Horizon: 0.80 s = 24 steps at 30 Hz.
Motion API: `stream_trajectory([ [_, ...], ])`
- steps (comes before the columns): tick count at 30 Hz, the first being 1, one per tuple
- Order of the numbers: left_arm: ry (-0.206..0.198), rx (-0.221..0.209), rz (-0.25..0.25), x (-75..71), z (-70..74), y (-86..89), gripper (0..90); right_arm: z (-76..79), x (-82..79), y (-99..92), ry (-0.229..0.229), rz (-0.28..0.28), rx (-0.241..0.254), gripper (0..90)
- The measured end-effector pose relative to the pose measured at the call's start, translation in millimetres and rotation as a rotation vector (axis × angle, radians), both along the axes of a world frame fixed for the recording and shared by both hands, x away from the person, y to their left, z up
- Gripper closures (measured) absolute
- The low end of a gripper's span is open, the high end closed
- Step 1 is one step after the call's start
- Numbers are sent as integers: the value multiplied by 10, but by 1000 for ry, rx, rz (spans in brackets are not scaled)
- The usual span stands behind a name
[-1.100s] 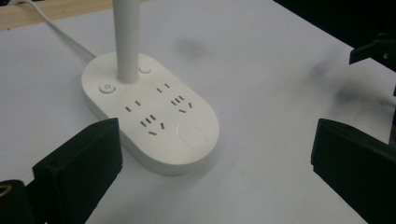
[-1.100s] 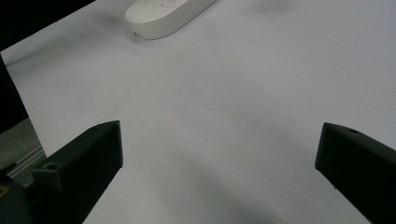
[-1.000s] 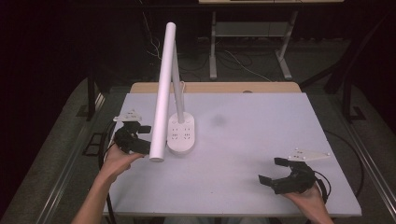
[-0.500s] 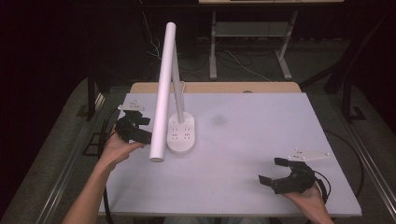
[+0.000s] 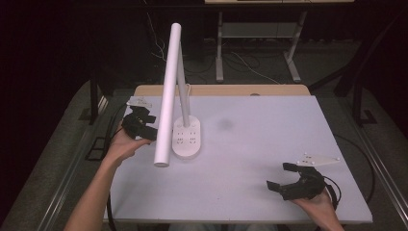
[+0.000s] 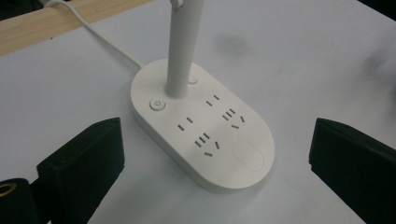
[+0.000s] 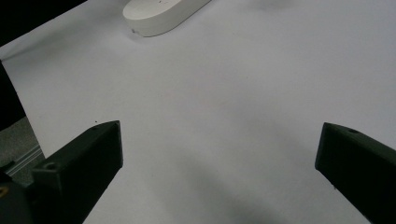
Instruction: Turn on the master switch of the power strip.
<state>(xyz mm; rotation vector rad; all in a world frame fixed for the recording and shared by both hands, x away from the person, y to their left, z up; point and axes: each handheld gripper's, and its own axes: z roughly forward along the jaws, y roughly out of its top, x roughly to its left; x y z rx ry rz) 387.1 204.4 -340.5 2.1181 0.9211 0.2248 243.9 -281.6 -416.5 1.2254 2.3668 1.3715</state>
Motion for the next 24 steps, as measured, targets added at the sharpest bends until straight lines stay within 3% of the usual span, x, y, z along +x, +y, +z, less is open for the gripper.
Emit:
stream_trajectory([
  [13, -1, -9, 39, 174, 1, -14, 83, -2, 1, -14, -1, -4, 1, 4],
  [24, 29, -23, 64, 315, -83, -21, 158, -5, 7, -27, -2, -5, -1, 4],
])
